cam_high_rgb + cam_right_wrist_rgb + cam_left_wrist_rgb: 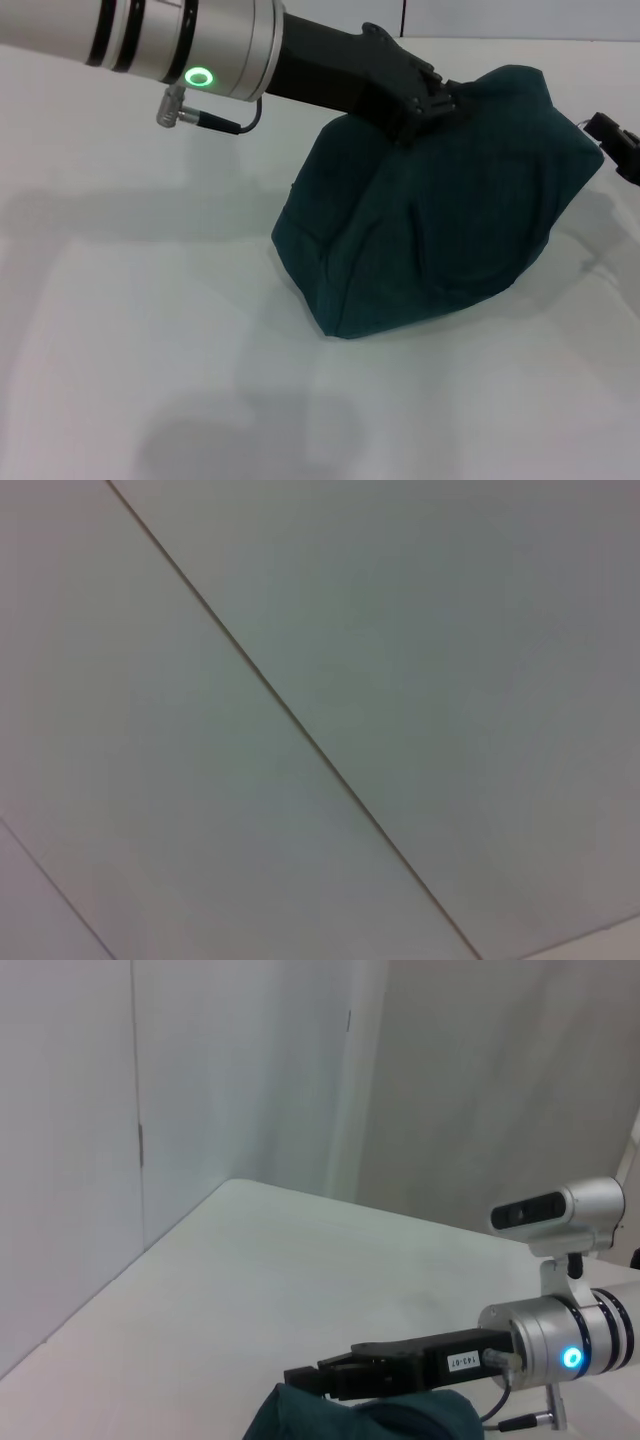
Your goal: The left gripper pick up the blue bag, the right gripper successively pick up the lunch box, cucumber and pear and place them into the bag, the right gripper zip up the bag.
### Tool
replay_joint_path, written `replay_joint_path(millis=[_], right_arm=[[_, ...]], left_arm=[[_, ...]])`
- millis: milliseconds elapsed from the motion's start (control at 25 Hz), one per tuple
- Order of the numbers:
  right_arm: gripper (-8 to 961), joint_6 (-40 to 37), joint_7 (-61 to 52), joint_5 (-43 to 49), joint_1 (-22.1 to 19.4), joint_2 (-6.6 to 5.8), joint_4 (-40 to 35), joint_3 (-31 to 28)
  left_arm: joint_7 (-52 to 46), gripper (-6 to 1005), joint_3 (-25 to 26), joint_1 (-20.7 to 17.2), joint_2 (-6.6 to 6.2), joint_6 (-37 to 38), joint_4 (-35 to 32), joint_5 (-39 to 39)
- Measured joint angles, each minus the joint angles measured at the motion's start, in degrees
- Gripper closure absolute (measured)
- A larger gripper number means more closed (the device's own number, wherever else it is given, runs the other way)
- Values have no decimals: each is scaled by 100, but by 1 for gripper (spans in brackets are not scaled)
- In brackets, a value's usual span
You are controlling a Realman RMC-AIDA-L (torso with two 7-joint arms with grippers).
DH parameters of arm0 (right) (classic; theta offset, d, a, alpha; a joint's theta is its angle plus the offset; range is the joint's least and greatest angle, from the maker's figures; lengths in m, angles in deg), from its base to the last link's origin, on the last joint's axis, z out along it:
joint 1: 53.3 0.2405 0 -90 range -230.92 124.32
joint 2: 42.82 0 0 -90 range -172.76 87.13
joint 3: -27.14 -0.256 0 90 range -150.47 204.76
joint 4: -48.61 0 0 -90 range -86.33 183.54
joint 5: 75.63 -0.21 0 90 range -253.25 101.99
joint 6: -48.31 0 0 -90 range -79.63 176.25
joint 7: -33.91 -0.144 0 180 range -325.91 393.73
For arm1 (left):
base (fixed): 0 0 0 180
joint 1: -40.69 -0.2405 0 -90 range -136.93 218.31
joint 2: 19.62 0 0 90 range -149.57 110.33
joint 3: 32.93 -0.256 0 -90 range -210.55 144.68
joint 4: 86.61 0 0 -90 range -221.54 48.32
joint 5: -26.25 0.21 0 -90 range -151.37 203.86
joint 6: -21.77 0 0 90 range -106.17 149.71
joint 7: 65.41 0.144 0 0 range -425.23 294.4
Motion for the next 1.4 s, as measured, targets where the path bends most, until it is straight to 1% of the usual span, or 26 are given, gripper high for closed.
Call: replay_joint_path(millis=[320,520,680,760,960,1120,1200,1240,1280,1320,1360,1400], right_arm=[[936,-516,-88,-53,-82,-22,-38,-55],[764,-857,-207,-118,-180,-22,-50,-75],[615,-892,-208,-133,-229,-33,-52,-78],[541,-917,-208,-133,-245,-38,-52,-78],[315,-950,-205,-135,-255,-48,-52,-77],[241,-990,-194,-131,-291,-74,-149,-76],[204,-1106,-175,-112,-364,-115,-326,-74],[186,-1206,-164,-92,-419,-150,-465,-60],[167,-1315,-162,-79,-470,-200,-616,-43],[149,-1475,-164,-20,-518,-256,-783,-21],[130,-1629,-169,60,-557,-315,-931,-4],[112,-1853,-176,185,-597,-408,-1120,1]], left_arm=[[112,944,38,-18,-4,-29,140,-1],[181,944,142,48,1,-34,345,-2],[172,945,199,43,9,-45,387,-25],[154,902,243,28,16,-63,399,-30],[162,791,345,-30,0,-91,443,-200],[207,685,488,-85,-17,-31,414,-409],[341,633,628,-142,-20,33,354,-599],[518,607,755,-209,-18,119,309,-789],[518,580,755,-209,-18,119,309,-789],[736,554,931,-301,-18,232,260,-1042],[1163,522,1268,-517,-24,542,233,-1595],[1267,490,1389,-587,-27,669,235,-1732]])
